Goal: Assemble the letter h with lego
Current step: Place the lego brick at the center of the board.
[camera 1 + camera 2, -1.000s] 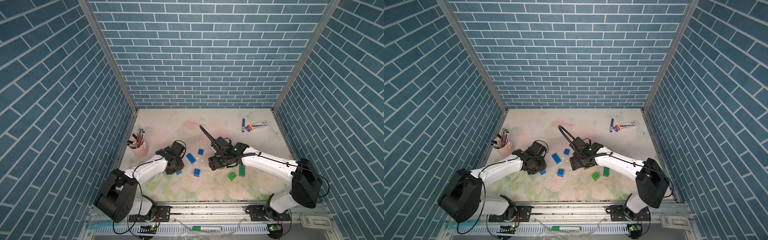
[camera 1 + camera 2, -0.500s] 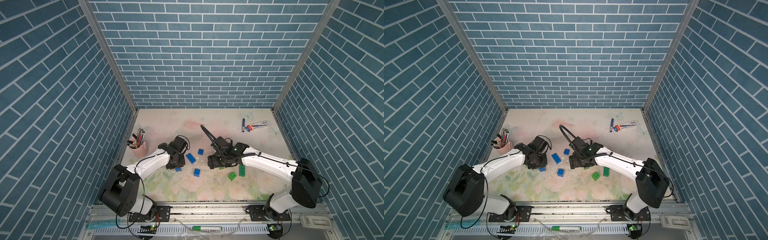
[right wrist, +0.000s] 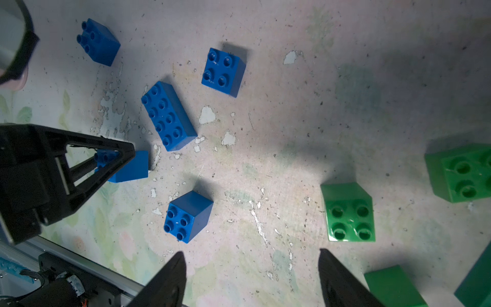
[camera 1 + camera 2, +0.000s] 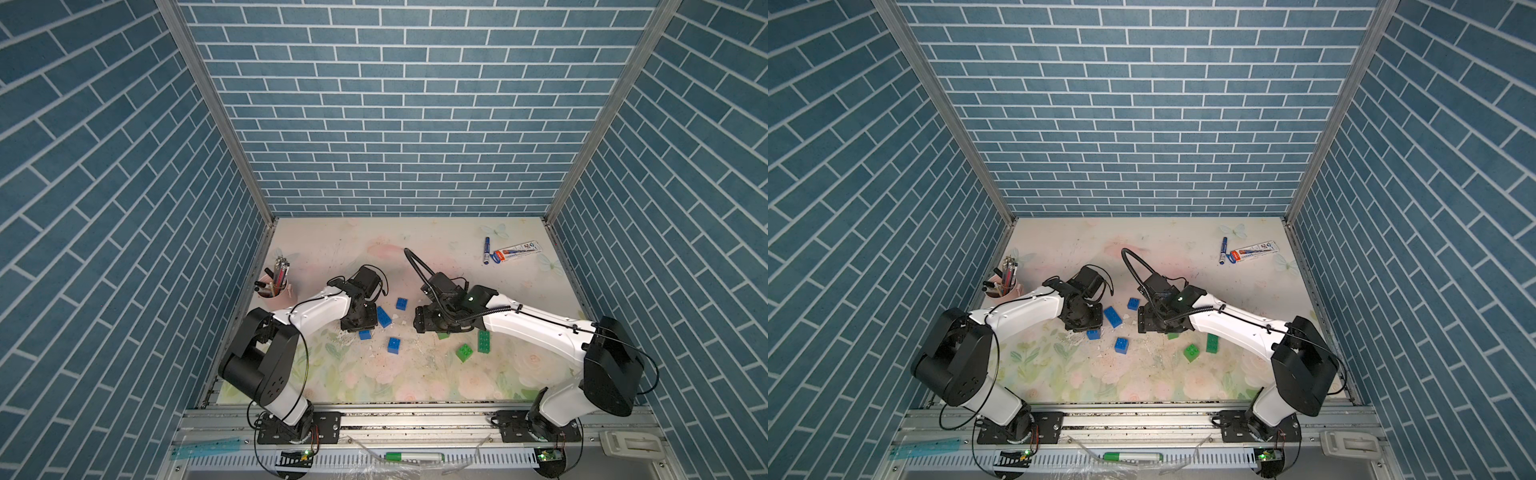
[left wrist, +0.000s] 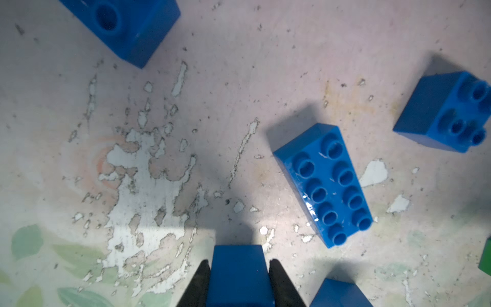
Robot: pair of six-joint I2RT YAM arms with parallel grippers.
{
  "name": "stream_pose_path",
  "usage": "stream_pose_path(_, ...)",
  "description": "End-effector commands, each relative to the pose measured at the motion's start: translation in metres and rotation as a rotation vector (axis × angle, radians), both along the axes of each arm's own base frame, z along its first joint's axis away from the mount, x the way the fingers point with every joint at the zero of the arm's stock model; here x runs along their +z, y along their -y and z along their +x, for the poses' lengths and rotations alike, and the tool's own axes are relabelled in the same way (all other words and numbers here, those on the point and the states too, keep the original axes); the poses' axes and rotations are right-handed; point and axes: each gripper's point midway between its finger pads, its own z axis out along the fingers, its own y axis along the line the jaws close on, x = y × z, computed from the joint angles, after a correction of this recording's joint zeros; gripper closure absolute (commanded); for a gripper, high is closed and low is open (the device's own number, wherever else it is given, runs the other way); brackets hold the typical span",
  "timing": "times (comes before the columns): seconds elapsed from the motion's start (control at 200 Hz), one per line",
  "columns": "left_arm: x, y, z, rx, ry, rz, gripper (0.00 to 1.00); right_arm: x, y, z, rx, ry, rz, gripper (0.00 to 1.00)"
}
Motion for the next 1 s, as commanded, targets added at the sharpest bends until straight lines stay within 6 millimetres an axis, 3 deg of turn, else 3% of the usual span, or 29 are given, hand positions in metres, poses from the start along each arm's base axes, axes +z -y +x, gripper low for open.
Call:
stream_pose_path(0.0,-0.002,-0.001,-0.005,-0.029,-0.034,0.018,0.99,-0.002,-0.001,0.0,-0.049,-0.028,0.011,0.22)
stream_pose_path(0.24,-0.012,-0.002,-0.012,-0.034,-0.075,0.035,0.86,-0.003,0.0,0.0,-0.076,-0.04,0.008,0.23)
stream_pose_path(0.405,-0.008,-0.003,-0.01,-0.03,-0.061,0.035,0.55,-0.006,-0.001,0.0,-0.104,-0.053,0.016,0.25)
stream_pose_path(0.595,0.002,-0.001,-0.007,-0.03,-0.047,0.029,0.37,-0.01,-0.004,0.0,-0.129,-0.075,0.022,0.27)
stream_pose_path(0.68,0.016,-0.001,-0.005,-0.035,-0.028,0.023,0.33,-0.01,-0.007,0.0,-0.137,-0.075,0.028,0.3)
stream_pose_path(0.79,0.052,-0.008,0.007,-0.042,0.06,0.052,0.21,-0.011,-0.016,-0.003,-0.132,-0.08,0.035,0.34)
stream_pose_path(0.885,0.081,-0.022,0.015,-0.032,0.128,0.074,0.12,-0.014,-0.024,-0.006,-0.126,-0.09,0.031,0.34)
stream_pose_path(0.995,0.096,-0.046,0.018,0.031,0.159,0.033,0.06,-0.021,-0.038,-0.01,-0.119,-0.104,0.037,0.34)
